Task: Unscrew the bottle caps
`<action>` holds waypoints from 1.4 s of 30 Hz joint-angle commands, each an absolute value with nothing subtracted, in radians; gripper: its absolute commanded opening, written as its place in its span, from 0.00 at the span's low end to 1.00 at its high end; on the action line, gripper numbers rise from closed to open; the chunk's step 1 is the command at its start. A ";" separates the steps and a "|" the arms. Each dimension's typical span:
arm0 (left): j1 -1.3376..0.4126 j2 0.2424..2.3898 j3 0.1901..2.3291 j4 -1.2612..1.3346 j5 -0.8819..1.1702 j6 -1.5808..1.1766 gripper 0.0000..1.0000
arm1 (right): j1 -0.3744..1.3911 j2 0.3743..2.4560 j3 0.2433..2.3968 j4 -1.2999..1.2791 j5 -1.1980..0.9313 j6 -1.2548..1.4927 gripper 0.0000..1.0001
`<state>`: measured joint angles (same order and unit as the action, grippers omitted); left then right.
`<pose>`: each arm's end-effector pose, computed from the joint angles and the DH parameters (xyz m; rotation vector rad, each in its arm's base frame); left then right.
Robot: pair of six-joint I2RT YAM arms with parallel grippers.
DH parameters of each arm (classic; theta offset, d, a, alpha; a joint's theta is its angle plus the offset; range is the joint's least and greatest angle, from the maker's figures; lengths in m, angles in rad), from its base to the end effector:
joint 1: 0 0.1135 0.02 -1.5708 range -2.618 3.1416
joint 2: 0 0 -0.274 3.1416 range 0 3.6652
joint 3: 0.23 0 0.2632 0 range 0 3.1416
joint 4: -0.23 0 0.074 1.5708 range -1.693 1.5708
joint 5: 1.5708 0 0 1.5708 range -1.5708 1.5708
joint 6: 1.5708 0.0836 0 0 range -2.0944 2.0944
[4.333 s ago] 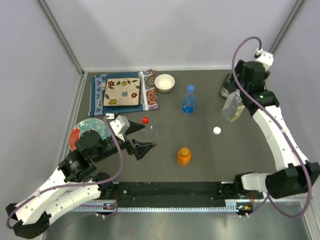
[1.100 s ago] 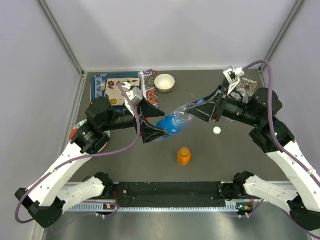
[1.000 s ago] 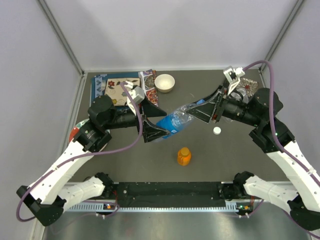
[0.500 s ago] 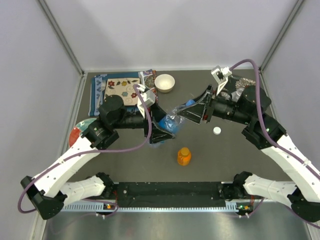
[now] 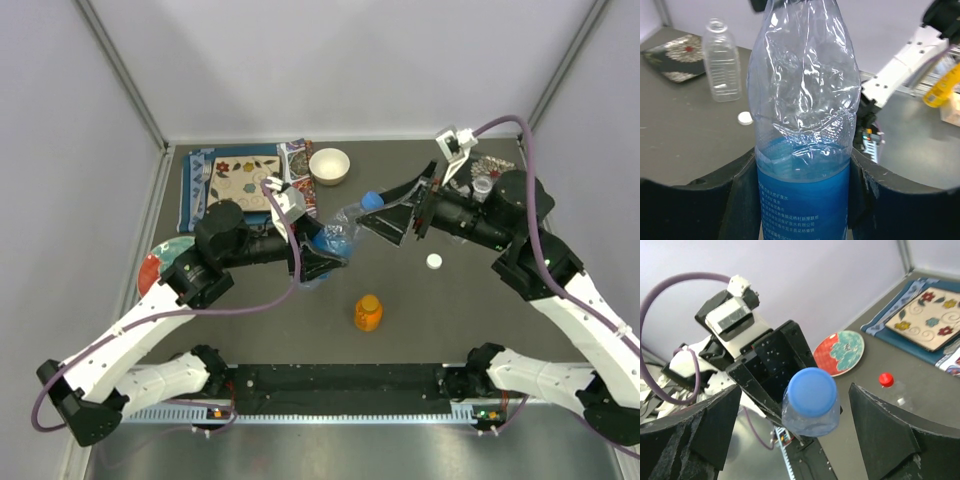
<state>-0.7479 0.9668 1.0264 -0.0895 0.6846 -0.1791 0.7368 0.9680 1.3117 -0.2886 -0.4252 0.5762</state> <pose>0.1512 -0.2124 0.4100 1.0105 1.4234 -1.2417 0.1514 0.1839 0.4903 -0.5055 1.6083 1.3411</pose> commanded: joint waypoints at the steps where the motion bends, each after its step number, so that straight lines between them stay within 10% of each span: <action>1: -0.787 0.931 1.025 -0.089 0.461 -0.100 0.43 | 0.747 0.936 1.390 -0.291 -0.293 0.574 0.91; 17: -1.121 0.937 0.985 -0.041 -0.339 0.101 0.38 | 0.755 0.991 1.440 -0.348 -0.038 0.652 0.73; 42: -1.166 0.957 0.988 -0.026 -0.371 0.103 0.37 | 0.776 1.048 1.378 -0.348 -0.086 0.660 0.38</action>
<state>-1.1614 0.9585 0.9871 -0.0959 -0.3607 0.1001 0.7631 1.0431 1.3846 -0.3664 -0.0635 0.6552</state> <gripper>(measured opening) 0.588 0.418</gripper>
